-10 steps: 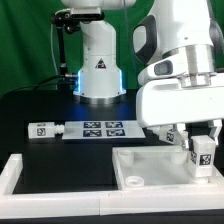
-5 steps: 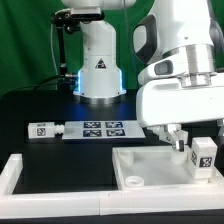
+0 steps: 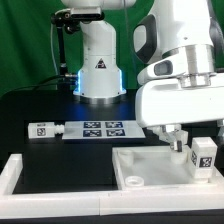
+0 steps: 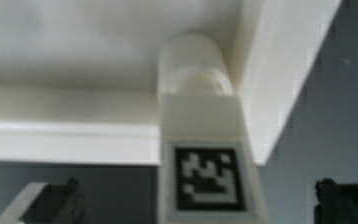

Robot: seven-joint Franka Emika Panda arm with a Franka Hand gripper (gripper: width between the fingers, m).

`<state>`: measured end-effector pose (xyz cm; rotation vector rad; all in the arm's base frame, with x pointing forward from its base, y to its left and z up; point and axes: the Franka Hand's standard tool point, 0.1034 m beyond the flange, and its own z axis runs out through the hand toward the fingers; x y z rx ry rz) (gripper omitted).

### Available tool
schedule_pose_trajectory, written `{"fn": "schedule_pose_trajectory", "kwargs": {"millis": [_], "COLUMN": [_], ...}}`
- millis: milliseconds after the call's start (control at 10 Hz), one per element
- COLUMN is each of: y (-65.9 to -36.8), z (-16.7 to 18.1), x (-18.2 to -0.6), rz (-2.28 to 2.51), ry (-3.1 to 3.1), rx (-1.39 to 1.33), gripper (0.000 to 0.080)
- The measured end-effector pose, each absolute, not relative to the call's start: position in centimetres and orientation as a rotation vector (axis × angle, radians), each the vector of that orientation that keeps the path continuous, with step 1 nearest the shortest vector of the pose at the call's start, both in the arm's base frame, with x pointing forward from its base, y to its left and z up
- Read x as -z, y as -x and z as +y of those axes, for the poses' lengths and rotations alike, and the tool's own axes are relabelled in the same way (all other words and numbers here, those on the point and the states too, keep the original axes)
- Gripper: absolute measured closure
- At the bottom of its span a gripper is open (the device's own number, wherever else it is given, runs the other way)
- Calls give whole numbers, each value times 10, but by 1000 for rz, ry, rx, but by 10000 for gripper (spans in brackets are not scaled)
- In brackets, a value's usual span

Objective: Assemble one leg

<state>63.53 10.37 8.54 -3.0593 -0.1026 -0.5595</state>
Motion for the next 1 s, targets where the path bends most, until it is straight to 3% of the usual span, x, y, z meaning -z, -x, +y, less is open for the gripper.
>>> {"fn": "schedule_pose_trajectory", "kwargs": {"millis": [100, 600, 1000], "y": [-645, -641, -648], "z": [102, 99, 117], "x": [-91, -80, -79], "rz": [-77, 26, 66], "ry": [3056, 3126, 3115], "rx": [564, -1, 28], "gripper": [150, 150, 150]}}
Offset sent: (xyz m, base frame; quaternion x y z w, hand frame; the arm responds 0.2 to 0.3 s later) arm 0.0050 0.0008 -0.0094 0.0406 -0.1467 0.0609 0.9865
